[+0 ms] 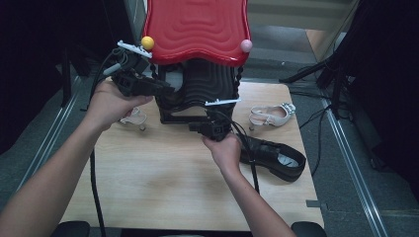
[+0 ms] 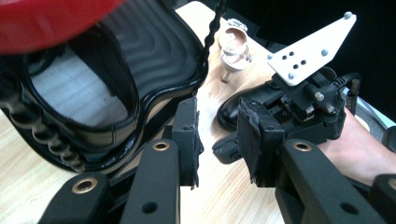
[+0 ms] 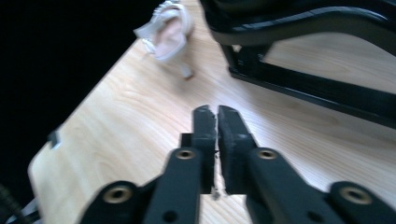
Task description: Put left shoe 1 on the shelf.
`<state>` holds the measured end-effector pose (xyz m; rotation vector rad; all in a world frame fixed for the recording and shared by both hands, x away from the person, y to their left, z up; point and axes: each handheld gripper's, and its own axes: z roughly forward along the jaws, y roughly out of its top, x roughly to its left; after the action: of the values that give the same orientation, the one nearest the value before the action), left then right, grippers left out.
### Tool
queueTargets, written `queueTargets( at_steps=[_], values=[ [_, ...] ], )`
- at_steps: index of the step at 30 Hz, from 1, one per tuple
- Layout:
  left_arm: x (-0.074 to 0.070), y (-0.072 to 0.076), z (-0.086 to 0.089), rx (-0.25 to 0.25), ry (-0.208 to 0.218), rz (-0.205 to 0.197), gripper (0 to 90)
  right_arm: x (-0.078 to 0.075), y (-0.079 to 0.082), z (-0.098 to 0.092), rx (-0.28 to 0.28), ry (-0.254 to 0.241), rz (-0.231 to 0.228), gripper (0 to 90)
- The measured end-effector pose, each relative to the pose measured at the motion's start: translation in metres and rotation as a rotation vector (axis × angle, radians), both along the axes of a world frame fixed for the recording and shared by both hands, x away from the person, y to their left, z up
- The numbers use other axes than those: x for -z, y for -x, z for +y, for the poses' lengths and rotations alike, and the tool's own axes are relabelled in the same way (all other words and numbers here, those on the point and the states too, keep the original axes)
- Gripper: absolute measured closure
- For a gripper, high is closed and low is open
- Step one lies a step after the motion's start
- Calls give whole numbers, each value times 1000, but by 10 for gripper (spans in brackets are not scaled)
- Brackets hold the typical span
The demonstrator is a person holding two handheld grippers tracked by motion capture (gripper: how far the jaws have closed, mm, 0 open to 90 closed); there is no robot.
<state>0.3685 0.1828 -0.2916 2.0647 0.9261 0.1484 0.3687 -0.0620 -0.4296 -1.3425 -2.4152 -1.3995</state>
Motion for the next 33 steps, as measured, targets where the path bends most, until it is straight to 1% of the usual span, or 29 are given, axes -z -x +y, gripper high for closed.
queueTargets(
  at_steps=[2,3,5,6,9,11,13,15,16,18,20,21,24,25,26,27,28,29,31,33],
  values=[
    [7,2,3,-4,4,4,688,6,2,-3,12,8,-9,815],
    [10,3,4,0,13,10,687,10,3,-4,17,7,-2,807],
    [17,4,6,-3,18,18,682,15,4,-7,15,-16,7,781],
    [21,5,7,-4,16,24,680,17,4,-10,14,-28,22,770],
    [31,7,10,-13,26,38,677,22,6,-14,8,-48,31,709],
    [37,9,12,-13,36,46,672,25,8,-18,5,-63,33,701],
    [45,11,14,-20,43,59,668,27,11,-20,-2,-61,32,690],
    [53,13,15,-26,37,67,662,28,14,-22,10,-44,17,646],
    [56,14,15,-26,35,73,653,29,14,-23,15,-37,21,617],
    [64,17,15,-24,25,81,640,30,16,-25,8,-28,27,635],
    [71,19,15,-26,19,89,625,30,20,-27,14,-14,16,641],
    [76,20,16,-23,25,100,621,30,21,-29,15,-11,12,650],
    [88,23,17,-26,33,123,610,30,25,-36,14,-36,14,694],
    [91,24,18,-28,37,127,609,30,26,-38,18,-37,14,693],
    [95,25,18,-31,35,131,604,30,28,-39,30,-29,9,663],
    [98,26,19,-31,40,140,600,30,30,-41,52,-19,-2,653],
    [102,27,20,-33,41,143,600,30,32,-43,47,-12,-18,653],
    [105,28,20,-37,44,147,599,31,33,-44,41,-17,-23,648],
    [110,31,21,-36,47,154,598,31,35,-47,29,-29,-18,632],
    [116,34,22,-33,50,161,595,33,37,-50,39,-35,-19,621]
  ],
)
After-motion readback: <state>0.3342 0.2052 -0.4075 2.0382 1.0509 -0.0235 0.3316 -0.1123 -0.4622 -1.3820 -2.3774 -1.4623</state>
